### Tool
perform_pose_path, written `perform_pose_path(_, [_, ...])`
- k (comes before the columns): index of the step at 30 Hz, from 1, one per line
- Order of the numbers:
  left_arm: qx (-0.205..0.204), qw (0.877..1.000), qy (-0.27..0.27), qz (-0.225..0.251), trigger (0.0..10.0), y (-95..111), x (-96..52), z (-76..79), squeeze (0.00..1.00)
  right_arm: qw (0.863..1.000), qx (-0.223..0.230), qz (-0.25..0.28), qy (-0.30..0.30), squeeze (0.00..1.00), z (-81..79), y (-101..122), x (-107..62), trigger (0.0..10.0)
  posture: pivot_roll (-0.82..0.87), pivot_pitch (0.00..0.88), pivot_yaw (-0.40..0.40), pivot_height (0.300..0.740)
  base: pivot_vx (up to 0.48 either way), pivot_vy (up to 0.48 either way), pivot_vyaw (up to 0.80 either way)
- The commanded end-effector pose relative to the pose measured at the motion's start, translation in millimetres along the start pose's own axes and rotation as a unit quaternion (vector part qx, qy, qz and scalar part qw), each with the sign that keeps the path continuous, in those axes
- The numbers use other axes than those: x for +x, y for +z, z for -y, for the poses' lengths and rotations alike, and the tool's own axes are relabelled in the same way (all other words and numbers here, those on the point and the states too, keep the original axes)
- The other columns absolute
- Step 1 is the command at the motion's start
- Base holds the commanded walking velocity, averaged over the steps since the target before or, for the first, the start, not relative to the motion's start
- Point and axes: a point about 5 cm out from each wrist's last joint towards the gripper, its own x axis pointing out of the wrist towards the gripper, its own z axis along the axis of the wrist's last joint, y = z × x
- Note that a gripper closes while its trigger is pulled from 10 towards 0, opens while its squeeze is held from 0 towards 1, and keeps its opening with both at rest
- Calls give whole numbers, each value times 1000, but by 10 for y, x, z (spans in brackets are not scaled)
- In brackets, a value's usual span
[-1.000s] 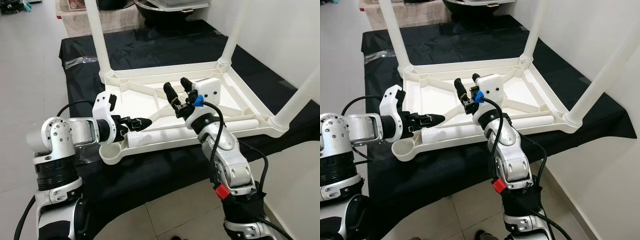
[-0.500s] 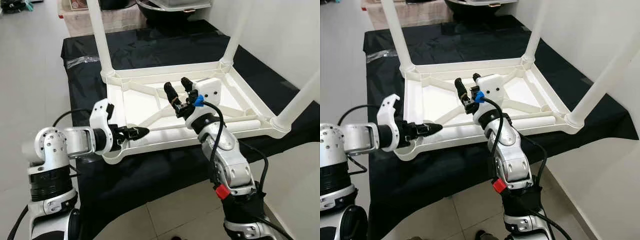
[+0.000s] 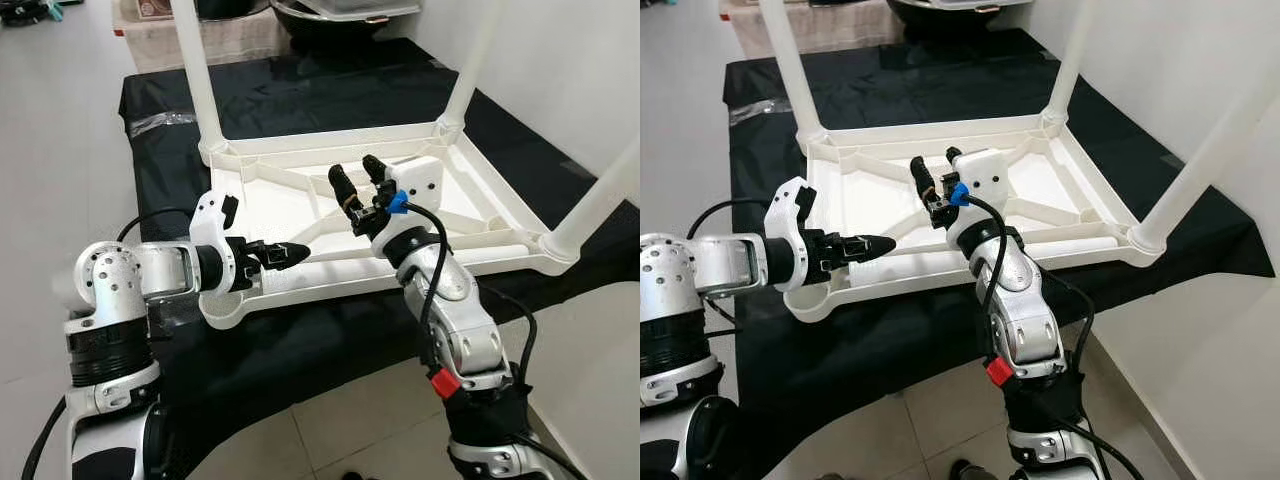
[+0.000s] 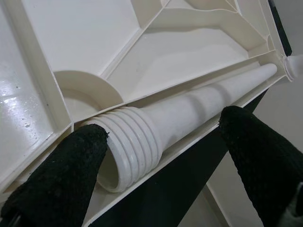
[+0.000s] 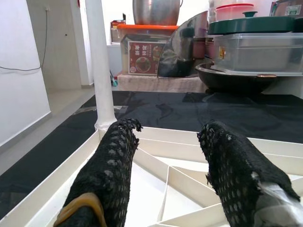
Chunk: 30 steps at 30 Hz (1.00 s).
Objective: Building children table
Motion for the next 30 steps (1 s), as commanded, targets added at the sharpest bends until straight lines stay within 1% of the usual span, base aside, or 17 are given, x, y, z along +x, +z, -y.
perform_pose_path(1, [4,999,-2,-33,10000,-64,14,27,0,1000,1,-4,-2,0,-3,-42,-11,10000,135,166,-53,740,0,0,0])
perform_pose_path(4, [4,999,-9,-40,10000,-134,43,57,0,1000,1,-5,-2,0,-2,-49,-13,10000,135,164,-55,740,0,0,0])
perform_pose_path(9, [0,999,-15,-45,10000,-172,58,62,0,1000,1,-5,-3,0,-2,-49,-11,10000,137,165,-55,740,0,0,0])
perform_pose_path(11, [-12,998,-11,-53,10000,-249,86,46,0,1000,1,-4,-4,0,-3,-47,-12,10000,136,166,-53,740,0,0,0])
perform_pose_path(12, [-12,998,-11,-53,10000,-249,86,46,0,1000,1,-4,-4,0,-3,-47,-12,10000,136,166,-53,740,0,0,0])
perform_pose_path(13, [-20,998,-7,-58,10000,-302,105,36,0,1000,1,-4,-4,0,-3,-47,-14,10000,136,165,-54,740,0,0,0])
perform_pose_path(14, [-20,998,-7,-58,10000,-302,105,36,0,1000,1,-4,-4,0,-3,-47,-14,10000,136,165,-54,740,0,0,0])
perform_pose_path(16, [-33,997,0,-66,10000,-395,142,27,0,1000,1,-3,-4,0,-2,-44,-14,10000,135,164,-55,740,0,0,0])
perform_pose_path(18, [-37,997,3,-69,10000,-419,154,25,0,1000,1,-3,-4,0,-1,-43,-14,10000,135,164,-55,740,0,0,0])
perform_pose_path(22, [-53,997,12,-61,10000,-407,173,23,0,1000,0,-3,-3,0,2,-38,-15,10000,130,166,-55,740,0,0,0])
perform_pose_path(24, [-75,996,20,-45,10000,-363,179,7,0,1000,-1,-3,-3,0,0,-38,-17,10000,130,168,-57,740,0,0,0])
perform_pose_path(27, [-86,995,20,-42,10000,-355,185,0,0,1000,-1,-3,-2,0,-1,-36,-18,10000,124,166,-56,740,0,0,0])
perform_pose_path(28, [-107,994,13,-33,10000,-346,197,-3,0,1000,-1,-3,-2,0,-4,-34,-18,10000,124,166,-56,740,0,0,0])
perform_pose_path(29, [-107,994,13,-33,10000,-346,197,-3,0,1000,-1,-3,-2,0,-4,-34,-18,10000,124,166,-56,740,0,0,0])
perform_pose_path(30, [-117,993,2,-30,10000,-354,206,11,0,1000,-2,-2,-1,0,-7,-27,-16,10000,117,164,-57,740,0,0,0])
